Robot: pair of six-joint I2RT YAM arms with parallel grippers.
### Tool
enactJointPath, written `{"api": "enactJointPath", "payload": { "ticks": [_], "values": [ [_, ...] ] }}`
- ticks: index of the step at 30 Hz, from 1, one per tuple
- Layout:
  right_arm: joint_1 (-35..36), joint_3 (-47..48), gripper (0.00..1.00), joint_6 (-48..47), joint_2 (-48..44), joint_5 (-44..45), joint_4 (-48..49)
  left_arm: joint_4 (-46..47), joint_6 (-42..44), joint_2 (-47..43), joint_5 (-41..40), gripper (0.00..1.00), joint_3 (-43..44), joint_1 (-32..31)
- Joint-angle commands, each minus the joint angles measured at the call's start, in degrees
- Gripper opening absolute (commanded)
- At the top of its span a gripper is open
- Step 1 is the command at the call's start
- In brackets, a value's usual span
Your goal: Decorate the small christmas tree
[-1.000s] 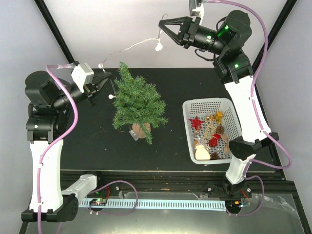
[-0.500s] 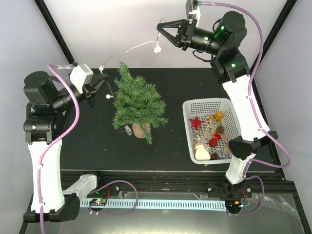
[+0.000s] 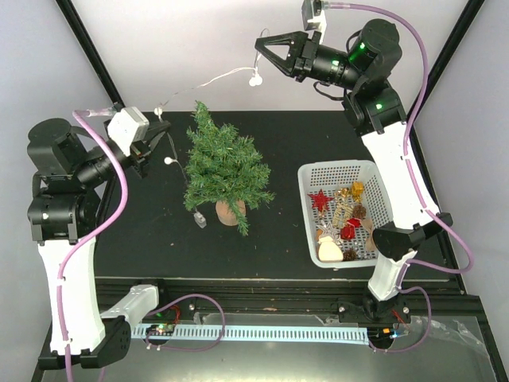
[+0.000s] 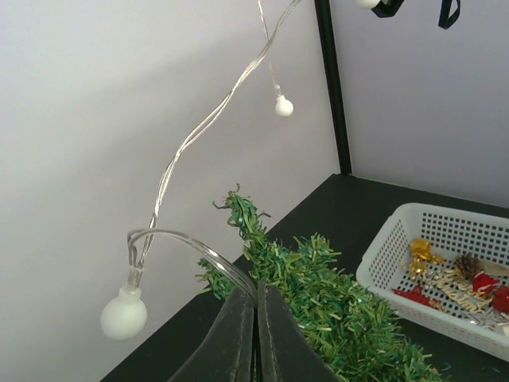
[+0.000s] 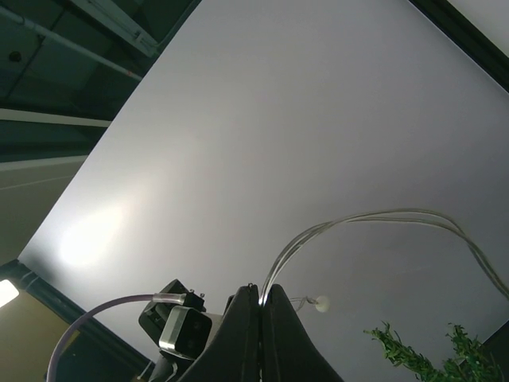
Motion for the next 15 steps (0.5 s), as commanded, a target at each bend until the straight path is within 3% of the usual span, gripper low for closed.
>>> {"api": "enactJointPath", "payload": {
  "ticks": [1, 15],
  "values": [
    [0.2, -0.3, 0.01, 0.9, 0.8, -0.8, 2.6, -1.9, 1.7, -0.6, -2.2, 0.02, 1.7, 0.6],
    [0.2, -1.1, 0.01, 1.5, 2.2, -0.8, 3.9, 12.6, -4.8, -0.1, -1.1, 0.02, -8.5, 0.5]
  ]
}}
